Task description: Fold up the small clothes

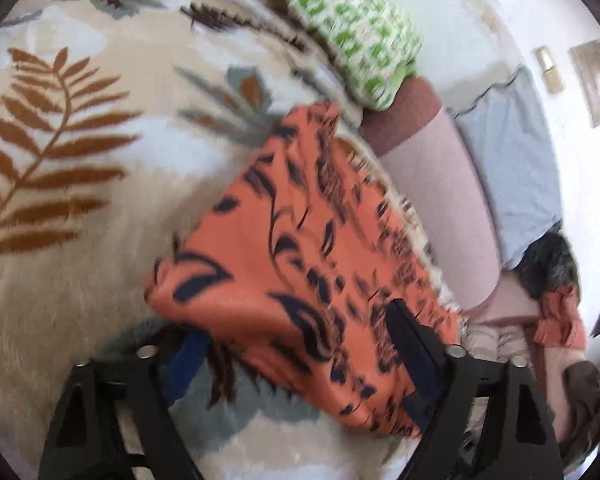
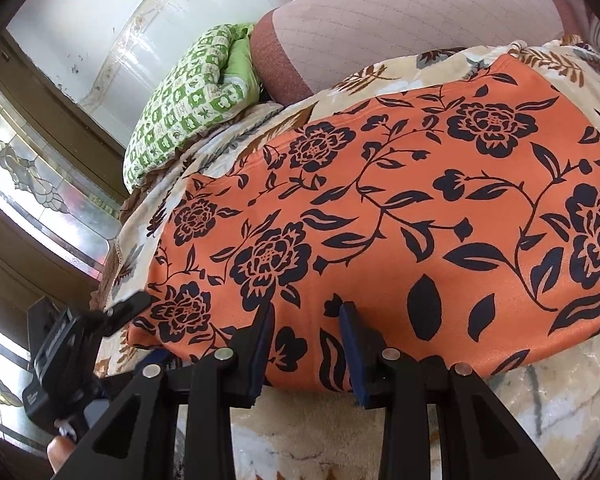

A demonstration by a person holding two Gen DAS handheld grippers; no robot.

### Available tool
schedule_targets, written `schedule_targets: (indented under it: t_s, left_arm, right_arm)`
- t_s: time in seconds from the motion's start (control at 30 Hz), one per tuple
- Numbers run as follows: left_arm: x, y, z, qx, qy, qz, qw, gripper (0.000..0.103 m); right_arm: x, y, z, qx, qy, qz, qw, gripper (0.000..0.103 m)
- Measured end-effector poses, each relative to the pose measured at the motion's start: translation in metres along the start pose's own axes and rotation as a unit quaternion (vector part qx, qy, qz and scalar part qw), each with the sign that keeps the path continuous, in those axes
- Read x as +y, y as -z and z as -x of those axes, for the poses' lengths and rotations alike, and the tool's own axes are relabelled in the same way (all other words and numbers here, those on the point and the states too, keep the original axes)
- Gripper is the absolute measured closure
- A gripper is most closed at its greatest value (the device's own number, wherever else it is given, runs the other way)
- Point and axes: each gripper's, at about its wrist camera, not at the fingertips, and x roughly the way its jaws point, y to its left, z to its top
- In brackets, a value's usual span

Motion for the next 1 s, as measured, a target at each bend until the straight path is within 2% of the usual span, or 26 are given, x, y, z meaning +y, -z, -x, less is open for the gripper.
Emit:
schedule_targets:
  t_s: [0.07, 0.1, 0.13, 0.2, 0.23, 0.27, 0.3, 0.33, 0.4, 0.43, 0.5, 0.53, 0.57, 0.67, 0.73, 0.8, 0.87, 1.0]
  left_arm:
    - [-0.008, 0.0, 0.005, -0.022, 0.003, -0.04, 0.999, 0.071]
    - [-0.015, 0.001, 0.004, -0.026, -0.003, -0.069, 0.9973, 0.073]
    - [-0.022, 0.003, 0.003, -0.027, -0.01, -0.096, 0.995, 0.073]
    - [-0.023, 0.006, -0.001, -0.022, -0.011, -0.097, 0.995, 0.071]
    - [-0.021, 0.006, -0.005, -0.015, -0.011, -0.087, 0.996, 0.054]
    - [-0.016, 0.005, -0.012, 0.003, -0.009, -0.067, 0.9977, 0.023]
    - [-0.009, 0.006, -0.018, 0.027, -0.005, -0.041, 0.9988, 0.015]
    - [-0.005, 0.007, -0.022, 0.034, 0.004, -0.021, 0.9992, 0.015]
    - [-0.013, 0.01, -0.019, 0.019, 0.005, -0.046, 0.9988, 0.015]
    - [-0.017, 0.011, -0.02, 0.021, 0.004, -0.063, 0.9978, 0.015]
    - [-0.017, 0.015, -0.017, 0.013, -0.008, -0.083, 0.9964, 0.042]
    - [-0.016, 0.014, -0.019, 0.014, -0.017, -0.087, 0.996, 0.067]
    - [-0.014, 0.013, -0.021, 0.015, -0.026, -0.087, 0.9958, 0.073]
    - [-0.006, 0.01, -0.022, 0.02, -0.011, -0.066, 0.9976, 0.076]
    - [-0.008, 0.011, -0.02, 0.018, -0.015, -0.08, 0.9966, 0.077]
    - [-0.01, 0.012, -0.021, 0.015, -0.014, -0.083, 0.9964, 0.079]
    - [-0.015, 0.011, -0.018, 0.012, -0.006, -0.086, 0.9962, 0.08]
    - [-0.038, 0.014, 0.002, -0.005, 0.008, -0.129, 0.9916, 0.082]
  right_arm:
    - [0.0, 0.0, -0.002, 0.002, 0.003, 0.004, 1.0, 0.067]
    - [0.0, 0.0, -0.002, 0.003, 0.004, 0.004, 1.0, 0.067]
    - [0.0, 0.0, -0.003, 0.003, 0.004, 0.003, 1.0, 0.067]
    - [-0.001, 0.0, -0.004, 0.003, 0.004, 0.0, 1.0, 0.067]
    - [0.0, 0.0, -0.004, 0.003, 0.005, 0.001, 1.0, 0.067]
    - [0.0, 0.0, -0.004, 0.002, 0.006, 0.001, 1.0, 0.067]
    - [0.0, 0.0, -0.005, 0.002, 0.007, 0.001, 1.0, 0.067]
    - [0.0, 0.0, -0.005, 0.001, 0.007, 0.0, 1.0, 0.067]
    - [-0.001, -0.001, -0.006, 0.0, 0.007, 0.0, 1.0, 0.067]
    - [-0.001, -0.002, -0.006, -0.002, 0.007, 0.0, 1.0, 0.067]
    - [-0.001, -0.003, -0.004, -0.012, 0.004, -0.002, 1.0, 0.067]
    - [-0.002, -0.004, -0.002, -0.019, 0.002, -0.003, 1.0, 0.067]
    - [-0.001, -0.005, -0.001, -0.026, 0.0, -0.002, 1.0, 0.067]
    - [-0.003, -0.005, -0.006, -0.023, 0.016, 0.002, 1.0, 0.067]
    - [-0.011, -0.004, -0.023, 0.009, 0.029, -0.006, 1.0, 0.07]
    - [-0.013, -0.005, -0.023, 0.006, 0.028, -0.008, 1.0, 0.071]
    - [-0.017, -0.007, -0.021, 0.013, 0.017, -0.028, 0.999, 0.071]
    - [-0.033, -0.008, -0.016, 0.02, -0.018, -0.071, 0.997, 0.071]
